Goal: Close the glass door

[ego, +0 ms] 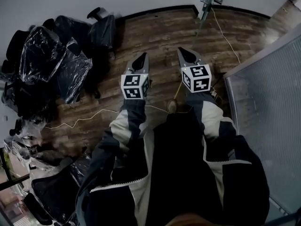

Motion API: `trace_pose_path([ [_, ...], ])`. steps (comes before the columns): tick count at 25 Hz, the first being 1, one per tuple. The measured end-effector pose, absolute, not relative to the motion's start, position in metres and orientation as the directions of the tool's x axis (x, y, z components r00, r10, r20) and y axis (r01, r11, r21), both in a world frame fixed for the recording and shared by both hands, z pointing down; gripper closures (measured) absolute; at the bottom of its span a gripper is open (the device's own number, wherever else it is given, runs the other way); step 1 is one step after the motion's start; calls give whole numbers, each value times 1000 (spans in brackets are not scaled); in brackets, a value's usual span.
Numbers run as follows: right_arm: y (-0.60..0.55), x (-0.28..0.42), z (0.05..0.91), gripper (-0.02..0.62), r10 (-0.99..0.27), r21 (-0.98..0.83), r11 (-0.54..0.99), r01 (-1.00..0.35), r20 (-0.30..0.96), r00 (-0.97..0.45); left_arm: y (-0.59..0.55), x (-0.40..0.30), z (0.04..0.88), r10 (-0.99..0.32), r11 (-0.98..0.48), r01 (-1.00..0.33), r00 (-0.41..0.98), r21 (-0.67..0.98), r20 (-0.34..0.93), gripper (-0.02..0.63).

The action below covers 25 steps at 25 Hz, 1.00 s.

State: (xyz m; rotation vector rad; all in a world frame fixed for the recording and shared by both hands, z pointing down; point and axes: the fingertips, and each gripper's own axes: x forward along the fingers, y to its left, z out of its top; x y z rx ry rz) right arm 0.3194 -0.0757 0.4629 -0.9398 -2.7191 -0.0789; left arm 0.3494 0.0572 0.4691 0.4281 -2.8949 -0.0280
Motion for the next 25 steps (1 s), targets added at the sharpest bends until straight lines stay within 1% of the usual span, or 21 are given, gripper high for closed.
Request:
trace_pose_path([
  [7,-72,204,450,591,609,-38,784,620,246,-755,63,244,455,-271,962,-270,-942,34,200,601],
  [15,-60,122,456,591,602,-46,789,613,255,-756,71,154,449,-281,959,-280,-942,30,183,601],
  [21,-33,54,465,591,564,-39,817,575,262,-783,109,82,461,-307,952,-302,-934,54,184,601],
  [25,2,4,465,591,518,-37,848,529,268,-812,147,25,463,-352,936,-345,-917,70,188,601],
])
